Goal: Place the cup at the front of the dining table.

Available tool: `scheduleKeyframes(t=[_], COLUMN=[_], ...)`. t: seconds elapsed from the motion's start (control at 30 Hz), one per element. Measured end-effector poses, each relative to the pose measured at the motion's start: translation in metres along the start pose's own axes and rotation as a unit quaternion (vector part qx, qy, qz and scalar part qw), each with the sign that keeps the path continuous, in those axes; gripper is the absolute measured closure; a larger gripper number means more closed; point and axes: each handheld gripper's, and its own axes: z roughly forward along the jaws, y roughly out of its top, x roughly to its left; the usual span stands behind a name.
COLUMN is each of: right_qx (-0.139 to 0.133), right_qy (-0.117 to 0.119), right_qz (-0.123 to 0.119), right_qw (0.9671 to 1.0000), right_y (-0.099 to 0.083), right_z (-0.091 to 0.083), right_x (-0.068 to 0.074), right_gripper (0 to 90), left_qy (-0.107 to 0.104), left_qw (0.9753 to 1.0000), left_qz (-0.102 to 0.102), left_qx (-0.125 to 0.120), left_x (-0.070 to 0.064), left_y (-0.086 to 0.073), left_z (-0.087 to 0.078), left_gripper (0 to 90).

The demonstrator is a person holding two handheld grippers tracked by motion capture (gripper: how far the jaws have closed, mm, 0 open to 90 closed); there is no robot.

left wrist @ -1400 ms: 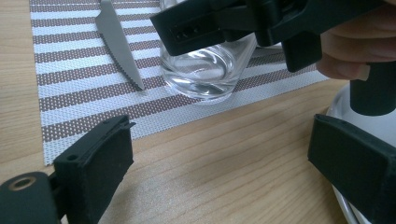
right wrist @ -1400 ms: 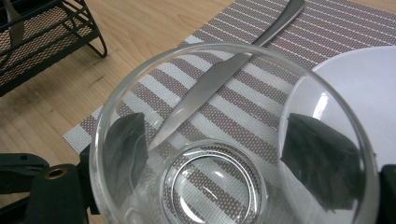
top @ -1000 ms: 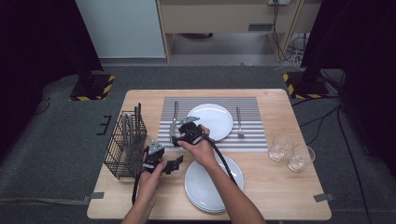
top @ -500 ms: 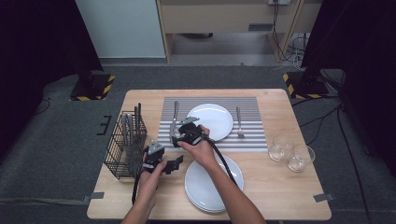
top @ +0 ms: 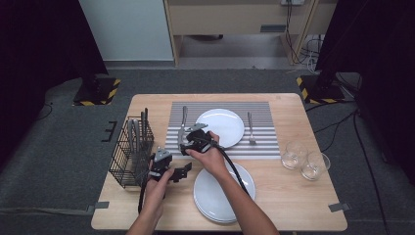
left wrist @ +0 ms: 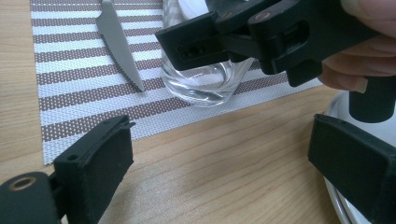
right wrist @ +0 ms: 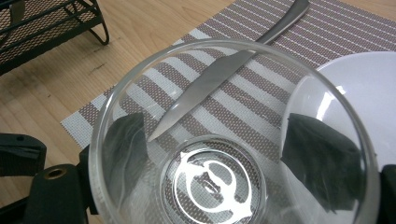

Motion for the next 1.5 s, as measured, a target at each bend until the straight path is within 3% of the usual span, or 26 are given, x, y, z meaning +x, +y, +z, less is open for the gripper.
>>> scheduleKeyframes(t=[0.47,1.0,1.5], right_qx=[0.000,-0.001,-0.020], right_qy=[0.003,0.016,0.028], right_qz=[-0.001,0.028,0.031], right_qw=[1.0000,0.9995,0.9989], right_y=[0.000,0.001,0.009], right_z=[0.000,-0.001,-0.018], right_x=[-0.001,-0.005,-0.007], right_gripper=[19.0,9.7,7.0], left_qy=[-0.002,-0.001,-0.001], left_qw=[1.0000,1.0000,1.0000], left_qz=[-0.002,-0.003,-0.006], left_qx=[0.000,0.001,-0.001], left_x=[0.000,0.001,0.001], left_y=[0.000,0.000,-0.001], left_z=[0.000,0.000,0.000], left_gripper=[6.2,6.1,5.7])
